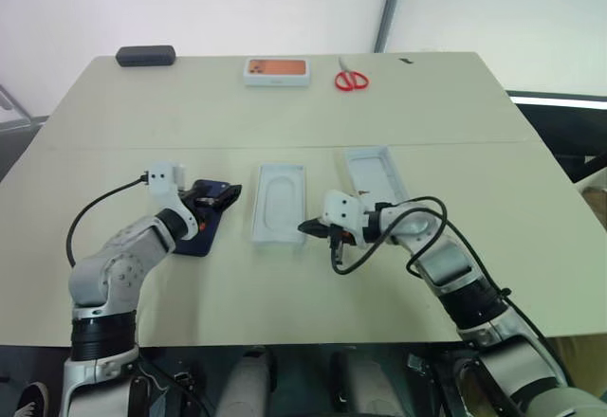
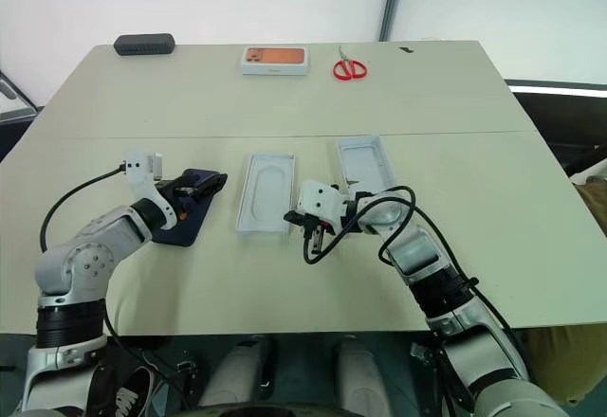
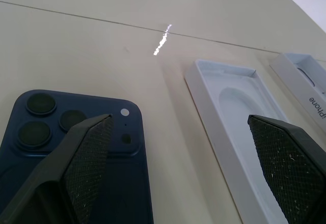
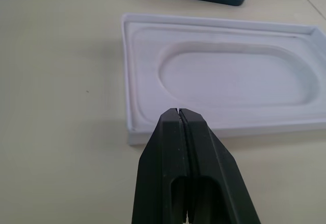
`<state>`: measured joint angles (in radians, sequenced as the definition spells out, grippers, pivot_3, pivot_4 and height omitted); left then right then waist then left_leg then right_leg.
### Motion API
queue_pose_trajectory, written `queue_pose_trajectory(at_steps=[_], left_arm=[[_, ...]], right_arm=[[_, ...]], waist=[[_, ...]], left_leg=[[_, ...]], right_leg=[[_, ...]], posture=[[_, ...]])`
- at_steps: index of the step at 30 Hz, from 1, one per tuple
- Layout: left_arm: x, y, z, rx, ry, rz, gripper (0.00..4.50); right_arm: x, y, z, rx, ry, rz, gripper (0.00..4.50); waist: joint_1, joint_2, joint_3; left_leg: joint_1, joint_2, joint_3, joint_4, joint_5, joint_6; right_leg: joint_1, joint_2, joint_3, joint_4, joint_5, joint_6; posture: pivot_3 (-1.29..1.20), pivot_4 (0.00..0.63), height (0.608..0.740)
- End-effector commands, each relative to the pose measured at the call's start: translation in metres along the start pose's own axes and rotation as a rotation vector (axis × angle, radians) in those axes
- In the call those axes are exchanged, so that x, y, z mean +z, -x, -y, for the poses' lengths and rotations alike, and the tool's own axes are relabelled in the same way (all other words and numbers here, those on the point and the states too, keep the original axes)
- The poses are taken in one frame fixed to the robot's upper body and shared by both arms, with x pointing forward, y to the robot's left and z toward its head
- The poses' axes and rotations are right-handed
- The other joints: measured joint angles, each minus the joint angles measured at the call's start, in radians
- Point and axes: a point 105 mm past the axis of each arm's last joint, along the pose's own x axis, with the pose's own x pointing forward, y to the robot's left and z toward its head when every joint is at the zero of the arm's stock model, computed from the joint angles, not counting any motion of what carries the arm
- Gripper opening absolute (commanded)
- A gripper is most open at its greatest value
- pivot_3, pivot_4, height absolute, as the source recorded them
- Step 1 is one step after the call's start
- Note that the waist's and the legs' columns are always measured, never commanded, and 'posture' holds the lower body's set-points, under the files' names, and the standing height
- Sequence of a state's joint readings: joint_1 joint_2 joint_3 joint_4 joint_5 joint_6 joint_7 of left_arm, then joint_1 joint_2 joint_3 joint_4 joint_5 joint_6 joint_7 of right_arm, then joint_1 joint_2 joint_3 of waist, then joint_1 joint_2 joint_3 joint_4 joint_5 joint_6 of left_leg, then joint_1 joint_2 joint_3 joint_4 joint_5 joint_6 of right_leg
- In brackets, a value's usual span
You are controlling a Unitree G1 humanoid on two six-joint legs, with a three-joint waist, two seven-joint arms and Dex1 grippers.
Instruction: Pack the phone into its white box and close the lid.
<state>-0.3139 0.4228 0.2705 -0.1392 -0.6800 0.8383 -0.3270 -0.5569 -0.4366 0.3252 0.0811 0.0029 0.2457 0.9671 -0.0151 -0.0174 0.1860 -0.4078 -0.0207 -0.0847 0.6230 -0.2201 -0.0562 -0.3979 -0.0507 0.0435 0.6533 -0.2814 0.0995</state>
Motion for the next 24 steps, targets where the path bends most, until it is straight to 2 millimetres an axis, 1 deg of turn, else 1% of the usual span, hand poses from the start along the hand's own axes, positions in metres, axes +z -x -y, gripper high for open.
queue_pose_trajectory(at_steps=[1, 4, 6, 8, 10, 12, 13, 14, 17, 19, 21, 23, 24], left_arm=[[0.014, 0.009, -0.007, 0.012, -0.028, 0.036, 4.5], [0.027, 0.02, -0.026, 0.041, -0.004, 0.036, 4.5], [0.032, 0.027, -0.035, 0.044, 0.005, 0.02, 4.5], [0.036, 0.033, -0.04, 0.036, 0.011, 0.002, 4.5], [0.038, 0.04, -0.047, 0.027, 0.074, -0.024, 4.5], [0.037, 0.046, -0.053, 0.014, 0.124, -0.056, 4.5], [0.033, 0.049, -0.052, -0.02, 0.174, -0.087, 4.5], [0.029, 0.053, -0.053, -0.031, 0.182, -0.114, 4.5], [0.02, 0.061, -0.066, 0.006, 0.156, -0.175, 4.5], [0.017, 0.065, -0.069, -0.001, 0.195, -0.196, 4.5], [0.009, 0.069, -0.073, 0.016, 0.185, -0.243, 4.5], [0.004, 0.071, -0.077, 0.03, 0.184, -0.254, 4.5], [0.002, 0.072, -0.077, 0.025, 0.211, -0.262, 4.5]], right_arm=[[0.022, 0.012, 0.028, -0.097, 0.015, 0.074, 0.03], [0.054, 0.008, 0.038, -0.138, -0.042, 0.206, 0.03], [0.065, 0.0, 0.037, -0.15, -0.016, 0.236, 0.03], [0.069, -0.013, 0.034, -0.156, 0.006, 0.22, 0.03], [0.074, -0.03, 0.029, -0.144, 0.011, 0.211, 0.03], [0.079, -0.046, 0.023, -0.136, 0.074, 0.193, 0.03], [0.083, -0.055, 0.019, -0.123, 0.083, 0.197, 0.03], [0.087, -0.062, 0.013, -0.094, 0.085, 0.207, 0.03], [0.098, -0.086, -0.009, 0.017, 0.104, 0.199, 0.03], [0.104, -0.1, -0.022, 0.069, 0.099, 0.199, 0.03], [0.105, -0.112, -0.032, 0.097, 0.113, 0.177, 0.03], [0.101, -0.121, -0.04, 0.112, 0.15, 0.139, 0.03], [0.096, -0.126, -0.044, 0.136, 0.13, 0.1, 0.03]], waist=[[-0.002, 0.0, 0.0], [-0.011, 0.0, 0.0], [-0.019, 0.0, 0.0], [-0.024, 0.0, 0.0], [-0.027, 0.0, 0.0], [-0.029, 0.0, 0.0], [-0.029, 0.0, 0.0], [-0.03, 0.0, 0.0], [-0.029, -0.001, 0.0], [-0.034, -0.001, 0.0], [-0.034, -0.001, 0.0], [-0.032, -0.001, 0.0], [-0.032, -0.001, 0.0]], left_leg=[[0.0, 0.0, 0.0, 0.0, 0.0, 0.0], [0.0, 0.001, 0.0, -0.002, 0.0, 0.0], [0.0, 0.002, 0.0, -0.003, 0.0, 0.0], [0.0, 0.002, 0.0, -0.004, 0.001, -0.001], [0.0, 0.002, 0.0, -0.004, 0.001, -0.001], [0.0, 0.001, 0.0, -0.004, 0.001, -0.001], [0.0, 0.001, 0.0, -0.004, 0.001, -0.001], [0.0, 0.001, 0.0, -0.004, 0.001, -0.002], [-0.001, 0.001, 0.0, -0.005, 0.001, -0.002], [0.0, 0.001, 0.0, -0.007, 0.002, -0.004], [0.0, 0.002, 0.0, -0.009, 0.003, -0.005], [0.0, 0.003, -0.001, -0.01, 0.004, -0.007], [0.0, 0.003, -0.001, -0.01, 0.004, -0.007]], right_leg=[[0.0, 0.0, 0.0, 0.0, 0.0, 0.0], [-0.002, 0.002, 0.0, 0.001, 0.0, -0.001], [-0.004, 0.004, 0.0, 0.002, 0.001, -0.001], [-0.004, 0.004, 0.0, 0.003, 0.001, -0.002], [-0.004, 0.002, 0.0, 0.002, 0.001, -0.002], [-0.004, 0.002, 0.0, 0.002, 0.001, -0.002], [-0.004, 0.002, 0.001, 0.003, 0.001, -0.002], [-0.005, 0.002, 0.001, 0.003, 0.001, -0.001], [-0.006, 0.001, 0.0, 0.003, 0.001, -0.001], [-0.008, 0.001, 0.001, 0.003, 0.001, -0.002], [-0.009, 0.002, 0.001, 0.004, 0.002, -0.003], [-0.01, 0.003, 0.001, 0.005, 0.002, -0.003], [-0.011, 0.003, 0.001, 0.006, 0.002, -0.003]], posture=[[0.0, 0.15, 0.74], [0.0, 0.15, 0.74], [0.0, 0.15, 0.74], [0.0, 0.15, 0.74], [0.0, 0.15, 0.74], [0.0, 0.15, 0.74], [0.0, 0.15, 0.74], [0.0, 0.15, 0.74], [0.0, 0.15, 0.74], [0.0, 0.15, 0.74], [0.0, 0.15, 0.74], [0.0, 0.15, 0.74], [0.0, 0.15, 0.74]])
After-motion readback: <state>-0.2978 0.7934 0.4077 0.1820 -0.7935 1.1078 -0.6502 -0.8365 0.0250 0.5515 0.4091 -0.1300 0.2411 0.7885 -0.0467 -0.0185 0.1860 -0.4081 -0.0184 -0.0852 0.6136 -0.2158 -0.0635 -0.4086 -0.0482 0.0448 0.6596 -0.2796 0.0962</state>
